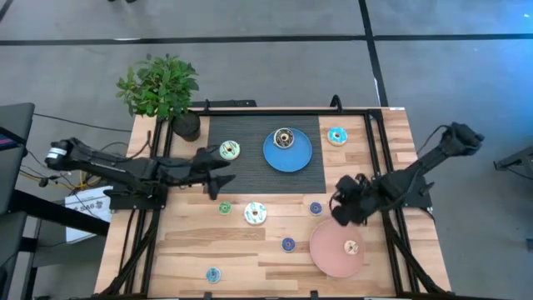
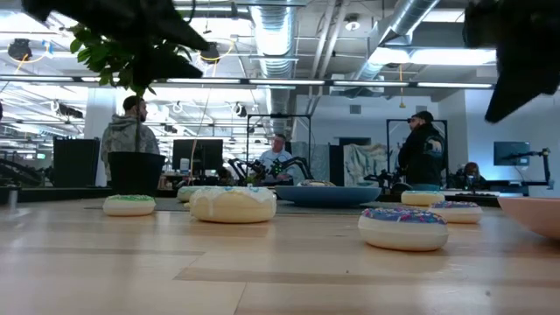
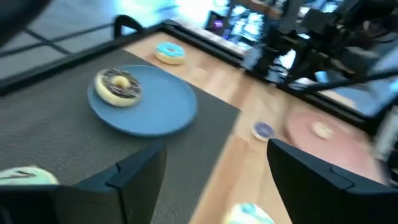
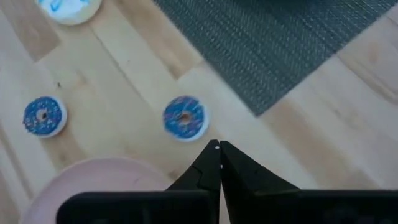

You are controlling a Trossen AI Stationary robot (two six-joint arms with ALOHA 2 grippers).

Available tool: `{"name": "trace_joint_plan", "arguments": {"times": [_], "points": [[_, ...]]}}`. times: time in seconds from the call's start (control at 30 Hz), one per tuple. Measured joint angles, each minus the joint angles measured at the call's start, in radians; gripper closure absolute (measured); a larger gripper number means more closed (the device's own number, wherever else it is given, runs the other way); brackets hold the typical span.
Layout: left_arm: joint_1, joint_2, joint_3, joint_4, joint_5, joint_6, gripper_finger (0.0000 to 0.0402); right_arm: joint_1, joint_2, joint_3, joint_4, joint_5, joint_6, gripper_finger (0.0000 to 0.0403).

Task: Pick & Place donuts
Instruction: Put the large light blue donut on the blue plate

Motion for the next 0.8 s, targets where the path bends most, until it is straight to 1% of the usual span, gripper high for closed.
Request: {"name": "trace_joint_plan", "arguments": {"times": [0.13, 0.2, 0.27, 0.37, 0.47, 0.57, 0.63, 0.73, 0.8], "points": [[0.001, 0.147, 0.112, -0.027, -0.112, -0.018, 0.0128, -0.112, -0.19, -0.14, 0.105, -0.008, -0.173, 0.0402], [0.021, 0.221, 0.189, -0.112, -0.128, -0.069, 0.0128, -0.177, -0.281, -0.19, 0.16, -0.034, -0.272, 0.0402], [0.062, 0.301, 0.283, -0.252, -0.093, -0.141, 0.0128, -0.243, -0.364, -0.23, 0.191, -0.079, -0.363, 0.0402], [0.128, 0.425, 0.43, -0.498, -0.001, -0.245, 0.0128, -0.339, -0.466, -0.271, 0.212, -0.109, -0.458, 0.0402], [0.196, 0.551, 0.566, -0.71, 0.087, -0.3, 0.0128, -0.425, -0.537, -0.293, 0.211, -0.124, -0.5, 0.0402], [0.268, 0.671, 0.692, -0.888, 0.15, -0.309, 0.0128, -0.496, -0.574, -0.295, 0.209, -0.16, -0.513, 0.0402], [0.309, 0.743, 0.76, -0.964, 0.171, -0.289, 0.0129, -0.532, -0.601, -0.295, 0.209, -0.2, -0.513, 0.0403], [0.363, 0.832, 0.84, -0.993, 0.195, -0.222, 0.0133, -0.566, -0.627, -0.295, 0.199, -0.241, -0.514, 0.0403], [0.396, 0.872, 0.869, -1.002, 0.211, -0.189, 0.0136, -0.574, -0.634, -0.295, 0.189, -0.244, -0.514, 0.0403]]}}
